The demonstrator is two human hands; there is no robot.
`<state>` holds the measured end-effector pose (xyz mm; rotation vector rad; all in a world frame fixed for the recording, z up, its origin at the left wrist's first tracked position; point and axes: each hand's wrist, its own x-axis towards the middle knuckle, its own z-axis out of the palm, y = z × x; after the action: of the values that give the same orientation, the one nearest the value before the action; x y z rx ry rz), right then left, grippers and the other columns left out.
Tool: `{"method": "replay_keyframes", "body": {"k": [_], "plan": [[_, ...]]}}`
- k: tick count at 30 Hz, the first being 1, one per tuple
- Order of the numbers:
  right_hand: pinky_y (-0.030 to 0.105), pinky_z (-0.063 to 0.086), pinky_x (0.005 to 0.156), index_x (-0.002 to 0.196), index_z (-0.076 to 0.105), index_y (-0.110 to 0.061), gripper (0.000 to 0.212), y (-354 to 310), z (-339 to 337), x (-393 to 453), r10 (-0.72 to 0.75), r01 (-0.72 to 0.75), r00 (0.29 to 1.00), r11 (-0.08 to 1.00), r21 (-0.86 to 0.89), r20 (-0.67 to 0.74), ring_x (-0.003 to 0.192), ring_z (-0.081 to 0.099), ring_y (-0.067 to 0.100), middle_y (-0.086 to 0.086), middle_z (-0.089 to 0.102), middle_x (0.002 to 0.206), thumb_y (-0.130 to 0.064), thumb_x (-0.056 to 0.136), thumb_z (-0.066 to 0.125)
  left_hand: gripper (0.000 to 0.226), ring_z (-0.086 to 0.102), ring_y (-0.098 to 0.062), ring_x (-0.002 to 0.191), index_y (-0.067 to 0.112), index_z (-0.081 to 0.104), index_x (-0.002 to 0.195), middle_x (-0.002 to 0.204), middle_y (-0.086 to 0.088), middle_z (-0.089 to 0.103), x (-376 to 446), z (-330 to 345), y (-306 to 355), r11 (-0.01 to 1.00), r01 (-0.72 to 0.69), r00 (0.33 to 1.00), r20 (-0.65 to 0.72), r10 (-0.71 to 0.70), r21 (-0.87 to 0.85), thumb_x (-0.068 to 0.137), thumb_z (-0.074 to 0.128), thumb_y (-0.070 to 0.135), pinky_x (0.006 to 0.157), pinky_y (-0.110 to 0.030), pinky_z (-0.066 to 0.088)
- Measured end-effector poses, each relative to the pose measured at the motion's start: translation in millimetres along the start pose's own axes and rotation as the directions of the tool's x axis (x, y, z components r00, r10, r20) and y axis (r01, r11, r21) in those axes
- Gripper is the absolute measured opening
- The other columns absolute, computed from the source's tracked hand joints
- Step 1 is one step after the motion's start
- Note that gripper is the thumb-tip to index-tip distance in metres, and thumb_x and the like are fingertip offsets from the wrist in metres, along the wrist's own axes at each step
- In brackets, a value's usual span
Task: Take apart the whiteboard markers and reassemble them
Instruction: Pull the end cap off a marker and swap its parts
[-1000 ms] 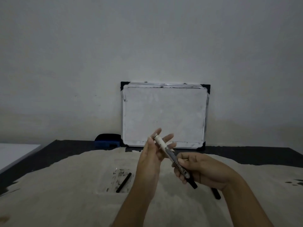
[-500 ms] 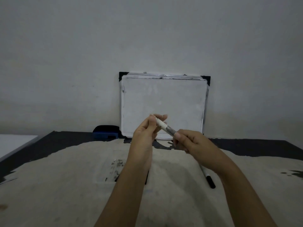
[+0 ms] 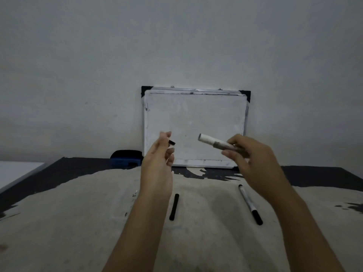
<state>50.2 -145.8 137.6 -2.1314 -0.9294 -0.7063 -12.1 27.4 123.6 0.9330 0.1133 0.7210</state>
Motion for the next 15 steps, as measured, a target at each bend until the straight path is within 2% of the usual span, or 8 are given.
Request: {"method": "replay_keyframes", "body": {"k": [1,2,4,5,8,11,13,15], "plan": [[0.021,0.038,0.052,0.083,0.061,-0.02,0.008,4.7,-3.6,-0.8,0.067,-0.068,0.996,0.997,0.022,0.062,0.058,0.05,0.009,-0.007,0.057,0.067,-0.028,0.085,0.061,0.016,0.053,-0.004,0.07,0.024,0.069,0.086,0.078,0.007,0.06,0.1,-1.6,-1.9,0.995,-0.006,0.996,0.091,-0.004,0.104,0.082,0.058,0.034,0.066,-0.014,0.048],[0.019,0.038,0.051,0.083,0.062,-0.02,0.007,9.5,-6.7,-2.0,0.126,-0.129,0.984,0.992,0.011,0.129,0.059,0.051,0.008,-0.006,0.058,0.069,-0.026,0.084,0.063,0.017,0.058,-0.005,0.075,0.024,0.07,0.09,0.082,0.006,0.066,-0.7,-2.8,-6.1,0.957,-0.043,0.983,0.181,-0.01,0.286,0.08,0.061,0.034,0.07,-0.015,0.048],[0.02,0.04,0.053,0.081,0.063,-0.019,0.009,20.8,-11.0,-5.5,0.215,-0.205,0.947,0.976,-0.068,0.24,0.062,0.054,0.011,-0.001,0.062,0.073,-0.027,0.082,0.067,0.017,0.066,-0.009,0.085,0.021,0.07,0.095,0.089,0.004,0.072,-2.9,-5.2,-21.7,0.746,-0.201,0.953,0.303,-0.001,0.635,0.08,0.067,0.028,0.075,-0.016,0.05],[0.021,0.04,0.054,0.079,0.062,-0.02,0.01,25.6,-12.2,-7.1,0.256,-0.231,0.921,0.966,-0.118,0.293,0.064,0.055,0.013,0.001,0.062,0.075,-0.028,0.081,0.067,0.015,0.067,-0.011,0.085,0.017,0.07,0.094,0.089,0.003,0.072,-3.6,-6.0,-31.2,0.644,-0.249,0.943,0.332,-0.009,0.723,0.08,0.068,0.022,0.073,-0.014,0.051],[0.025,0.043,0.062,0.078,0.061,-0.02,0.011,35.9,-11.8,-10.9,0.357,-0.287,0.83,0.932,-0.219,0.429,0.079,0.063,0.023,0.007,0.066,0.084,-0.028,0.08,0.069,0.008,0.063,-0.008,0.075,0.015,0.069,0.088,0.082,0.004,0.066,-5.7,-11.9,-62.1,0.473,-0.232,0.939,0.322,-0.119,0.85,0.08,0.067,0.012,0.059,-0.006,0.049],[0.024,0.045,0.066,0.083,0.064,-0.016,0.016,39.8,-7.9,-13.2,0.394,-0.306,0.769,0.918,-0.25,0.504,0.082,0.062,0.018,0.004,0.065,0.09,-0.029,0.077,0.072,0.01,0.062,-0.007,0.075,0.015,0.07,0.088,0.088,0.0,0.068,-8.0,-24.5,-89.7,0.315,-0.26,0.921,0.332,-0.204,0.913,0.08,0.066,0.011,0.069,-0.014,0.052],[0.02,0.042,0.064,0.084,0.064,-0.016,0.018,40.2,-4.9,-12.5,0.392,-0.291,0.76,0.919,-0.267,0.518,0.078,0.058,0.013,0.003,0.064,0.092,-0.029,0.075,0.074,0.014,0.063,-0.01,0.081,0.017,0.07,0.091,0.097,-0.001,0.07,-9.7,-31.5,-99.3,0.196,-0.294,0.91,0.336,-0.243,0.936,0.079,0.066,0.012,0.077,-0.021,0.053],[0.019,0.041,0.063,0.083,0.063,-0.019,0.016,38.4,-2.6,-11.8,0.378,-0.279,0.765,0.924,-0.26,0.522,0.077,0.056,0.011,0.002,0.063,0.092,-0.027,0.075,0.074,0.015,0.061,-0.01,0.081,0.018,0.069,0.092,0.1,-0.002,0.07,-8.4,-36.3,-103.0,0.147,-0.303,0.905,0.333,-0.265,0.942,0.078,0.066,0.011,0.077,-0.022,0.052]]}}
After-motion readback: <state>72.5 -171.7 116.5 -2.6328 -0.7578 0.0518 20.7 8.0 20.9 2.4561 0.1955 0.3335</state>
